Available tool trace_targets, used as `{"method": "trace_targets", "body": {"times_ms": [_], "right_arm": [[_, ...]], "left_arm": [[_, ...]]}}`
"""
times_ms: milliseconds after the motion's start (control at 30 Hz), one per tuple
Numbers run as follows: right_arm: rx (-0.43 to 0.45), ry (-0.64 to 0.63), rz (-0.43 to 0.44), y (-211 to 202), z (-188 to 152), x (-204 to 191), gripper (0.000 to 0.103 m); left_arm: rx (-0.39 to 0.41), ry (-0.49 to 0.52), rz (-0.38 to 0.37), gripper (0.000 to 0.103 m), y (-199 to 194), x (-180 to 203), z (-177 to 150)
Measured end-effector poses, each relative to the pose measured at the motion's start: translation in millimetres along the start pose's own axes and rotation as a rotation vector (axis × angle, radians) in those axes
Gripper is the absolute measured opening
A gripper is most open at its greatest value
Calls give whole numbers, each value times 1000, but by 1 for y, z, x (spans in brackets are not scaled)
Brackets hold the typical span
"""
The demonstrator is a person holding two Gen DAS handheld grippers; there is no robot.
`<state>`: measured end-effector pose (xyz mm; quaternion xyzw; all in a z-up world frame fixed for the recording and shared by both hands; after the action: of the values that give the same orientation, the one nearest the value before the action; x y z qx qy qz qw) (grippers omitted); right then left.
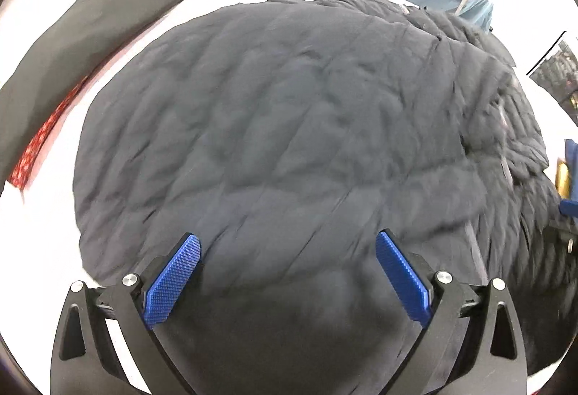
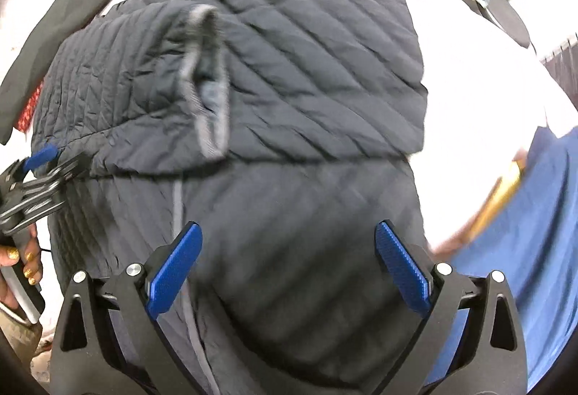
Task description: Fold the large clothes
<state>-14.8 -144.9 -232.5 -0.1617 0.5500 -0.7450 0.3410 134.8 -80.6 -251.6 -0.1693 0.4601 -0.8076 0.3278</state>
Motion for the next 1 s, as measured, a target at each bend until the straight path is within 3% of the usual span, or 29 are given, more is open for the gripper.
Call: {"method": "trace_targets", "body": {"times_ms": [233,367,500,667,1000], "right_arm": [[37,34,46,-36,-24,63,95],[26,88,114,-60,-38,67,95],[-9,49,153,-76,-66,68,95],[-33,19,181,-82,-89,54,95],[-158,-3,184,-67,-160,45,94]], "left_arm": [[-28,-204,37,93,-53,-94,-74],[-65,-351,46,86,-70,-131,-124],[-91,-430,-27,83,-81,-128,-162],[-131,-435,-83,80,-83,-113,-211],[-183,-436,-216,78,-59,-87,-249]]}}
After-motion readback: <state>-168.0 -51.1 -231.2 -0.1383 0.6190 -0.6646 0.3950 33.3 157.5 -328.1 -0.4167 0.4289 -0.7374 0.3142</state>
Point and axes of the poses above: each gripper's, at about its wrist camera, not at the fingertips, and y roughly the way its jaws point, x to its right, z to its top, the point moved 7 cm from there along y, roughly the way its jaws point, and after that the axes turned 12 degrees about x, right-handed, at the moved point
